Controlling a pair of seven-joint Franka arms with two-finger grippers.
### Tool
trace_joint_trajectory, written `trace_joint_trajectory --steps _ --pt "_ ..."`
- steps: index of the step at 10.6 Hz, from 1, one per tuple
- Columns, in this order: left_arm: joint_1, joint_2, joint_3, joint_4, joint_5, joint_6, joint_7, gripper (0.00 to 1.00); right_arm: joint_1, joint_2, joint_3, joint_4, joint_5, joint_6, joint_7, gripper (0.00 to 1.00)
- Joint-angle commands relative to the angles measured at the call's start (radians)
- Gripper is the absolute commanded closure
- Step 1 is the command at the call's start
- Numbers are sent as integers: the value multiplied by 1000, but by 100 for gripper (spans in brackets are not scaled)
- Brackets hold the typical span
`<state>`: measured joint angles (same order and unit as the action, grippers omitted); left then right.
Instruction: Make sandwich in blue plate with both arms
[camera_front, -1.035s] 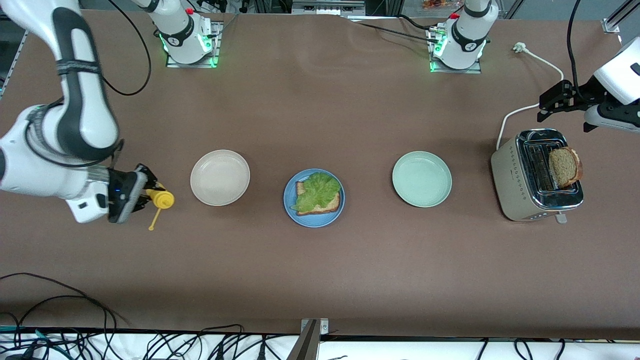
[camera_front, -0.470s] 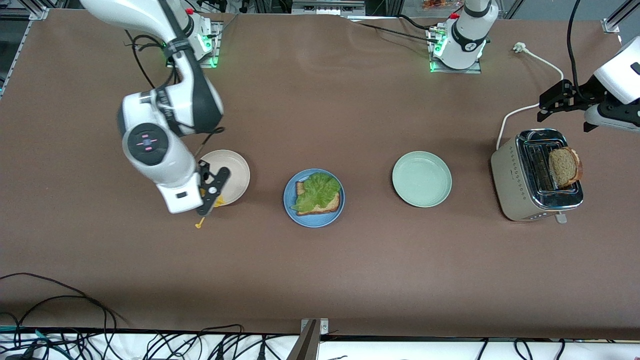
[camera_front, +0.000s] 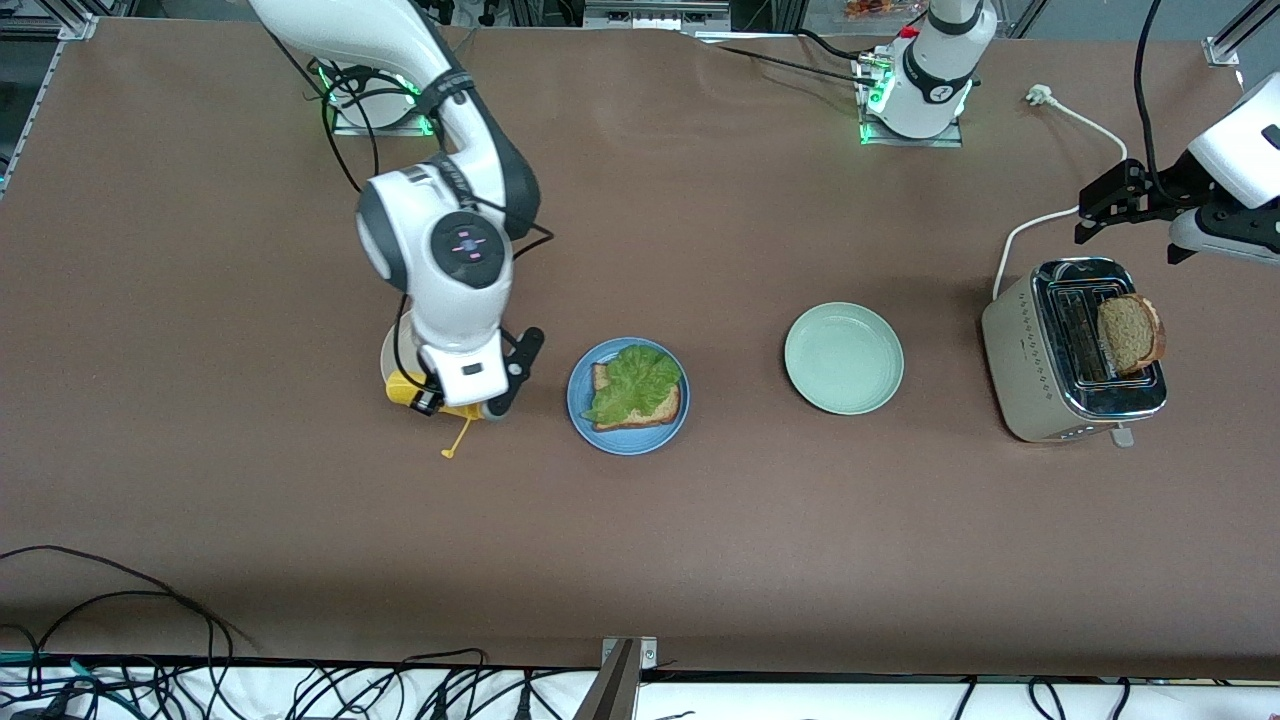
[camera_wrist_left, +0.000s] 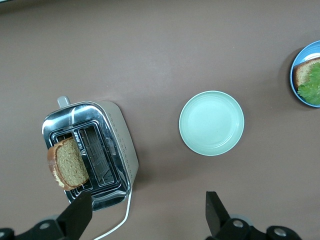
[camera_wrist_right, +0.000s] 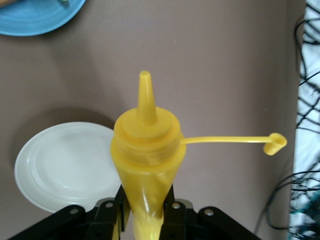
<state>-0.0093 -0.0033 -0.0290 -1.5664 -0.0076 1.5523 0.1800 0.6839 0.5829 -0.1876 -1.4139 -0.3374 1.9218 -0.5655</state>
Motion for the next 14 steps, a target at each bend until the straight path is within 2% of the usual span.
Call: trace_joint_trajectory --steps 1,5,9,11,14 --pt "-11 -17 0 -15 25 12 -13 0 116 93 -15 88 -203 -68 76 69" --pt "-11 -17 0 -15 25 12 -13 0 213 191 -15 113 -397 -90 75 68" --pt "-6 -17 0 -15 25 14 -13 0 264 267 -15 121 -410 -79 70 70" --pt "-5 -17 1 -15 23 14 -13 0 293 291 -15 122 -465 -86 76 70" --pt "-5 -15 6 -15 15 14 -13 0 304 296 -18 125 -489 -107 72 69"
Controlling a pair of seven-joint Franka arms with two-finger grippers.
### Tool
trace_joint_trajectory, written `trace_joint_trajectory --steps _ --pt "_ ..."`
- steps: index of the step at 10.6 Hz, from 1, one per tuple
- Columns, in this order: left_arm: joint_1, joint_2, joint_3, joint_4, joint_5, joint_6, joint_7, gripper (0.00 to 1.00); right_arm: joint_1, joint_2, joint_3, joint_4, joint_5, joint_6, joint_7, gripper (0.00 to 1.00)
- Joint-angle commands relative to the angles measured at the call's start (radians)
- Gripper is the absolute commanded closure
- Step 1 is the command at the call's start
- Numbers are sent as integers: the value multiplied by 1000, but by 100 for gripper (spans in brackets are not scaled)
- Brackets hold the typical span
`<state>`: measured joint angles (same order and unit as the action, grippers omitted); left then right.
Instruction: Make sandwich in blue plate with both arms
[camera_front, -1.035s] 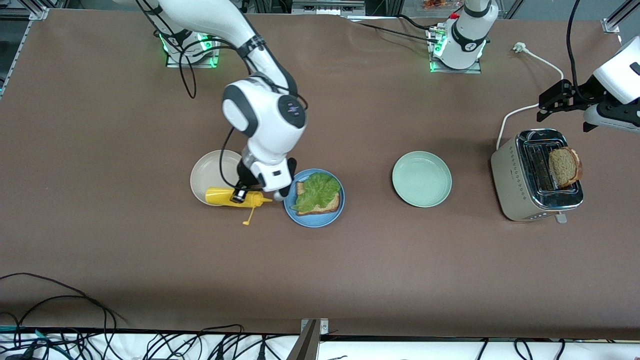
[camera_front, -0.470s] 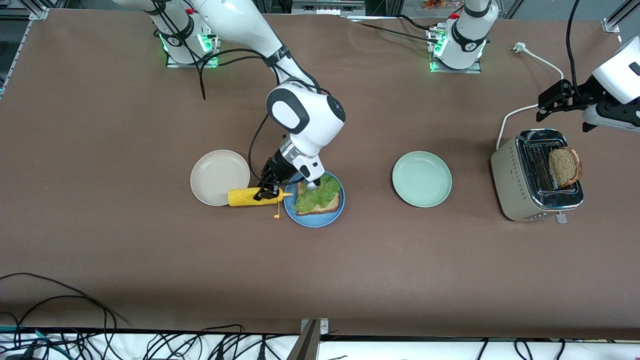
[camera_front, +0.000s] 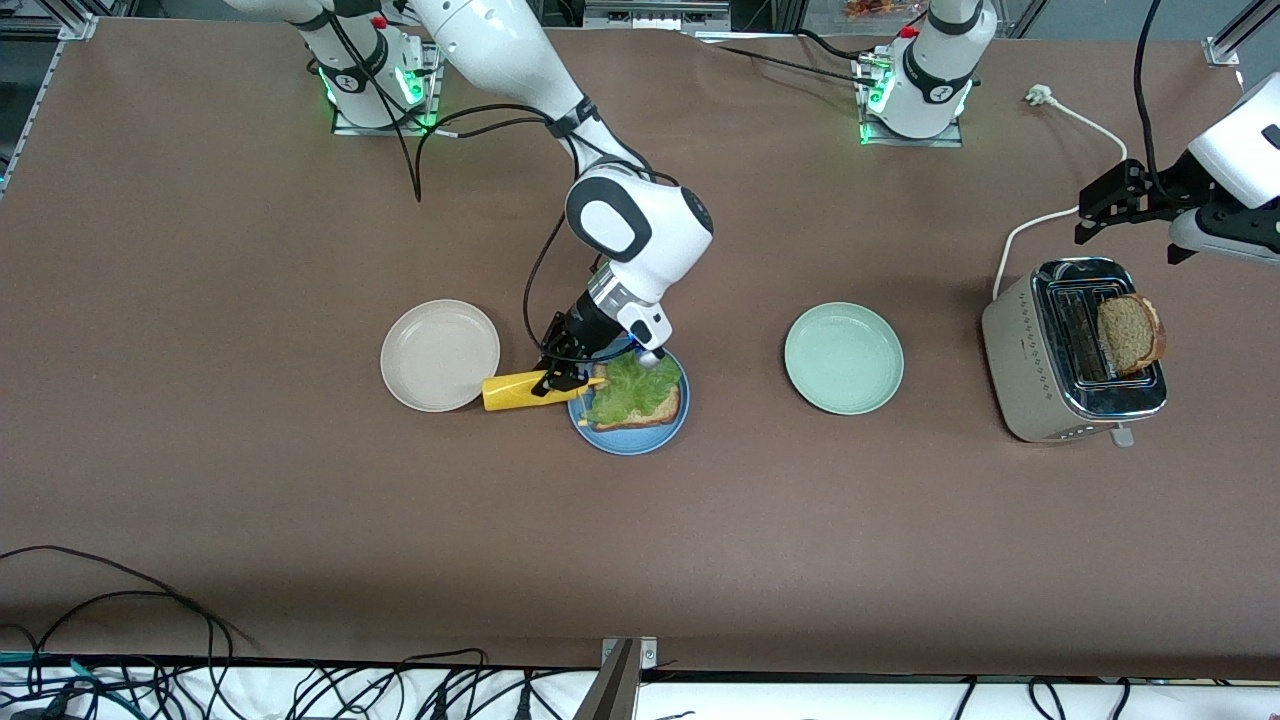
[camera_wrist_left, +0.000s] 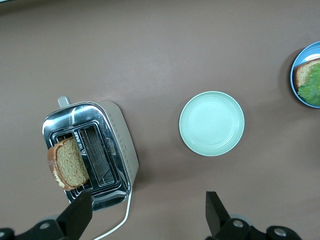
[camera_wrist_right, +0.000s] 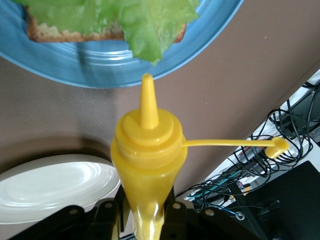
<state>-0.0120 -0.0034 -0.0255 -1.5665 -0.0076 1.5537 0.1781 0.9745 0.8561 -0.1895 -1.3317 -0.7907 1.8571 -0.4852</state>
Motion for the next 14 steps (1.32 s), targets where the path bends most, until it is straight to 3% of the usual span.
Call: trace_joint_trajectory --steps 1,6,11,12,14 --pt "-2 -15 4 -15 15 13 -12 0 19 23 -16 43 -48 -65 -4 69" --pt "3 -15 7 -15 15 13 -14 0 53 24 -19 61 -108 -157 -1 69" --pt "6 -16 10 -15 15 14 -14 0 50 12 -21 60 -104 -159 20 69" --pt "6 -16 10 -15 15 13 -14 0 46 0 -22 60 -82 -157 25 71" --pt "6 -18 10 -15 15 13 -14 0 6 -55 -54 60 73 -142 22 73"
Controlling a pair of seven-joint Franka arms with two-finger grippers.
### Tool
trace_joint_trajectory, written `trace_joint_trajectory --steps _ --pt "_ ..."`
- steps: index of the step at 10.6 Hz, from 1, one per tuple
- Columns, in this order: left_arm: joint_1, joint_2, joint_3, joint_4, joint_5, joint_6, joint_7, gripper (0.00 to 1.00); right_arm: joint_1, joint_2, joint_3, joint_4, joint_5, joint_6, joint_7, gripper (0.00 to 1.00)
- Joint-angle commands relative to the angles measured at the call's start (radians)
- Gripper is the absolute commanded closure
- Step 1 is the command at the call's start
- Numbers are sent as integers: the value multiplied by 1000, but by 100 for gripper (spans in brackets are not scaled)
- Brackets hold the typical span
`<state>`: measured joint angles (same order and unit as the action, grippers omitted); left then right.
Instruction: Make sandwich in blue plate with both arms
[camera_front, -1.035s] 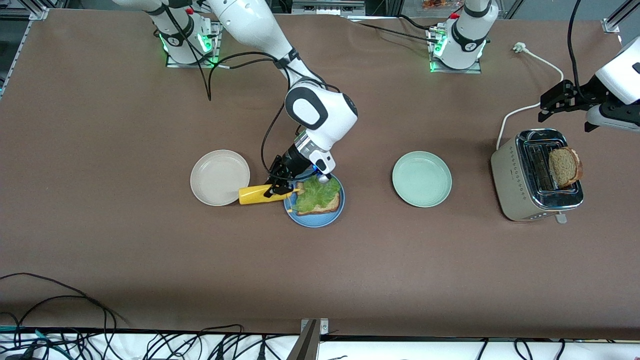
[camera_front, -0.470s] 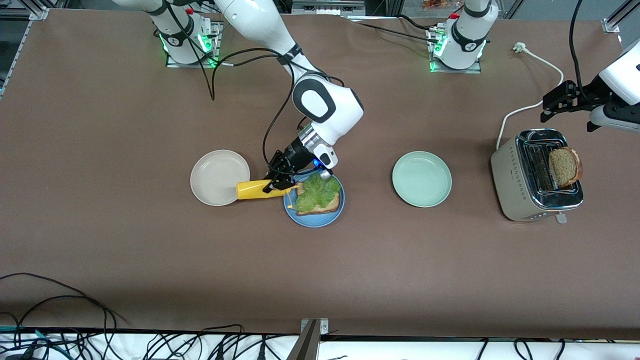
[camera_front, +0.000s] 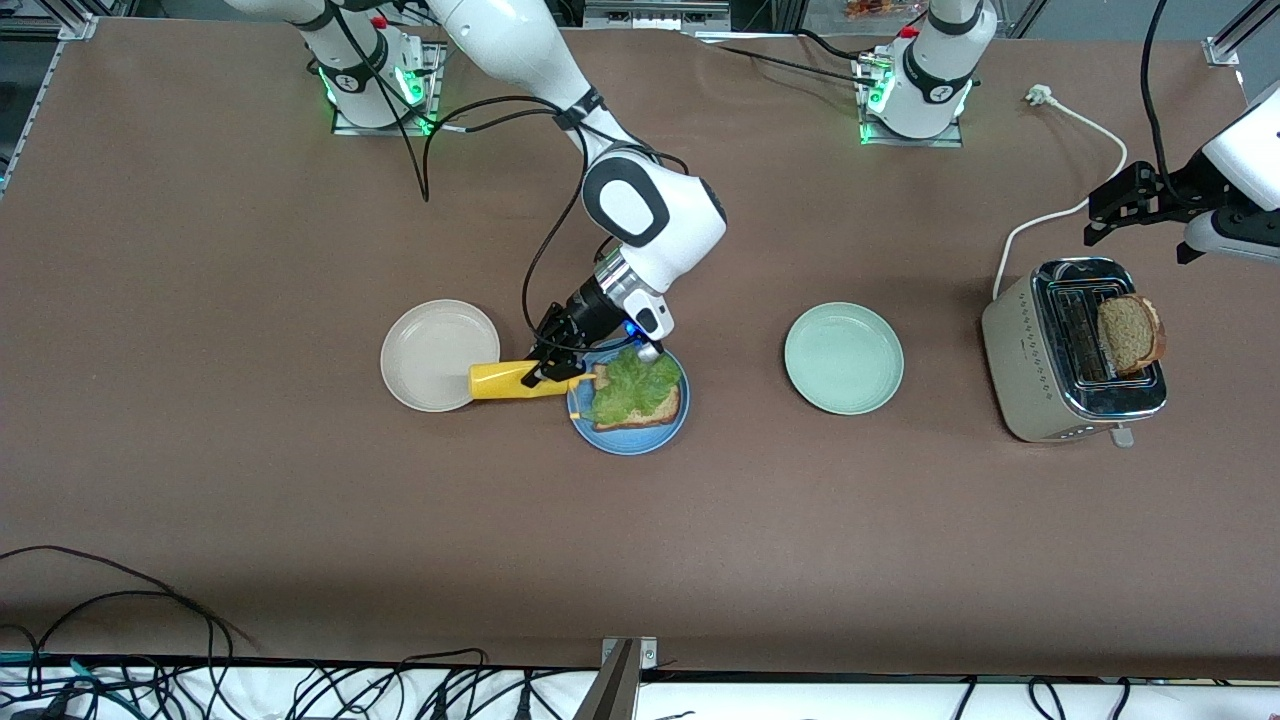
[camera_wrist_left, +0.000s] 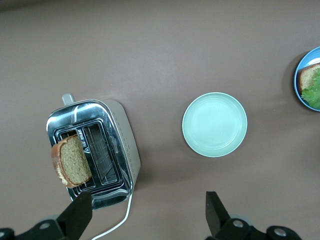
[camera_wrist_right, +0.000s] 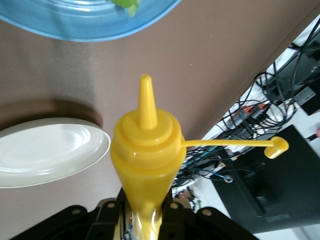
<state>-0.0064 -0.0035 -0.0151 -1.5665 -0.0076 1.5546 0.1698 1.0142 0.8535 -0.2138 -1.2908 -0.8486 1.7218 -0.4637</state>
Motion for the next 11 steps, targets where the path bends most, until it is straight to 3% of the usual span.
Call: trace_joint_trajectory --steps 1,5,6,11 --pt "0 -16 0 -15 15 13 -6 0 -58 -80 -44 18 210 8 -10 73" --pt "0 -16 0 -15 15 13 -6 0 -218 -174 -50 10 473 58 -44 74" --pt "0 -16 0 -15 15 13 -6 0 -254 -188 -50 10 538 65 -88 78" --pt "-1 -16 0 -15 12 13 -29 0 -475 -235 -50 7 908 65 -344 78"
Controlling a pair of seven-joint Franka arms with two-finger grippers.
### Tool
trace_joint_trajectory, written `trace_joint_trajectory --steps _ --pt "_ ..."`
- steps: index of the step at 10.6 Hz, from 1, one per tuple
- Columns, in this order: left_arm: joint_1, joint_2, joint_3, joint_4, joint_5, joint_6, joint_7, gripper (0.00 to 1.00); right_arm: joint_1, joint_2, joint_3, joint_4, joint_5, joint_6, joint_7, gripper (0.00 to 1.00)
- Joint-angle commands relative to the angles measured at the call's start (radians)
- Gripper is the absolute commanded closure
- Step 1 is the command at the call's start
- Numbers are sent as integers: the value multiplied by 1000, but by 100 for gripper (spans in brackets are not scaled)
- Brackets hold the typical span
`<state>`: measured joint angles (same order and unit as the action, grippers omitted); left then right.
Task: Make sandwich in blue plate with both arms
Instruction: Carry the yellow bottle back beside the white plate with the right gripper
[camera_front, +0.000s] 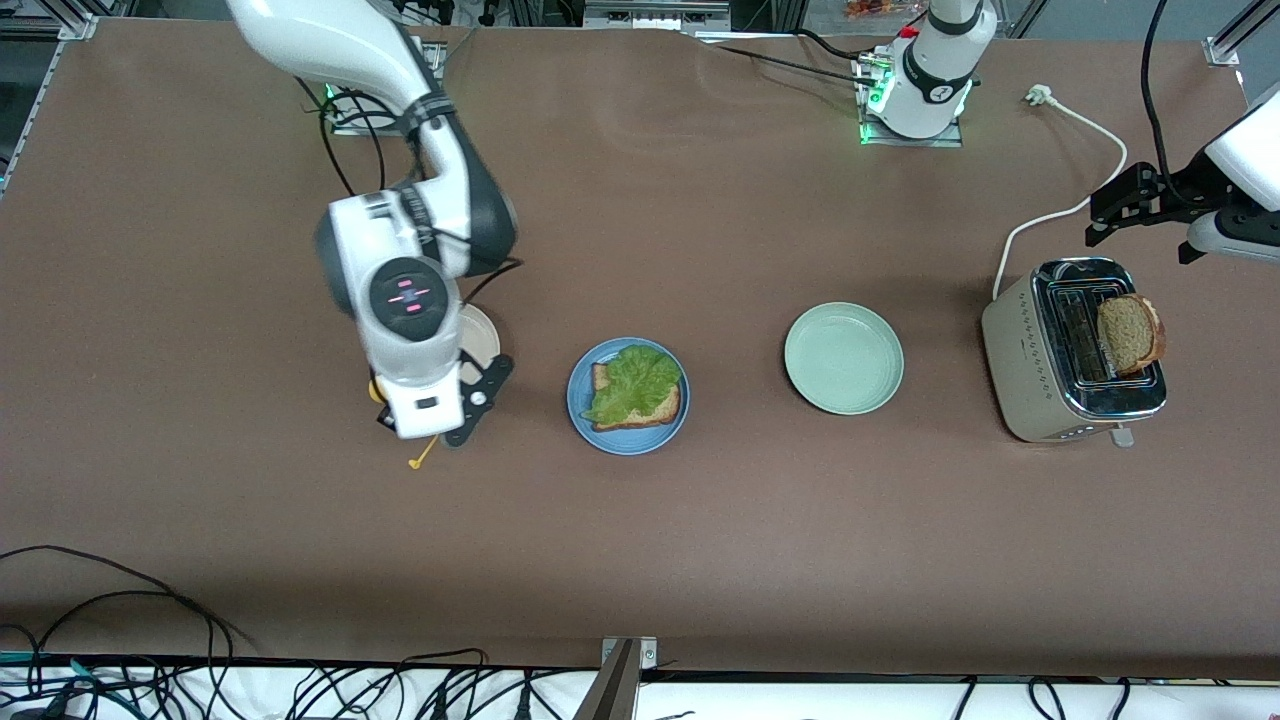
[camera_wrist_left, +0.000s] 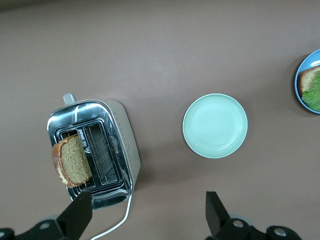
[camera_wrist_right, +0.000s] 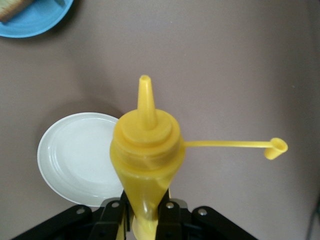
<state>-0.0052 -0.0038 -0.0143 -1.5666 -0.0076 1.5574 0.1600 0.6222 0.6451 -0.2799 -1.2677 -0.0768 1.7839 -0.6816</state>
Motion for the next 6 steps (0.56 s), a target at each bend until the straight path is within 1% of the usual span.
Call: trace_joint_trajectory --steps 1,2,3,4,5,6 --pt "-1 -15 -1 -15 14 10 -19 0 -119 -27 18 -18 200 3 -194 78" --pt "-1 -15 -1 -13 12 10 -17 0 -152 -27 18 -25 277 2 -270 78" --pt "-1 -13 -1 -13 12 10 -17 0 -176 -27 18 -29 329 0 -356 80" --pt "-1 -13 -1 -15 12 10 -17 0 -199 -33 18 -39 354 -4 -425 83" --pt "-1 -12 -1 -15 12 10 -17 0 -220 -57 18 -73 400 -4 -475 84" --pt "-1 -10 -1 -15 12 10 -17 0 -252 -82 18 -114 469 -4 -553 84"
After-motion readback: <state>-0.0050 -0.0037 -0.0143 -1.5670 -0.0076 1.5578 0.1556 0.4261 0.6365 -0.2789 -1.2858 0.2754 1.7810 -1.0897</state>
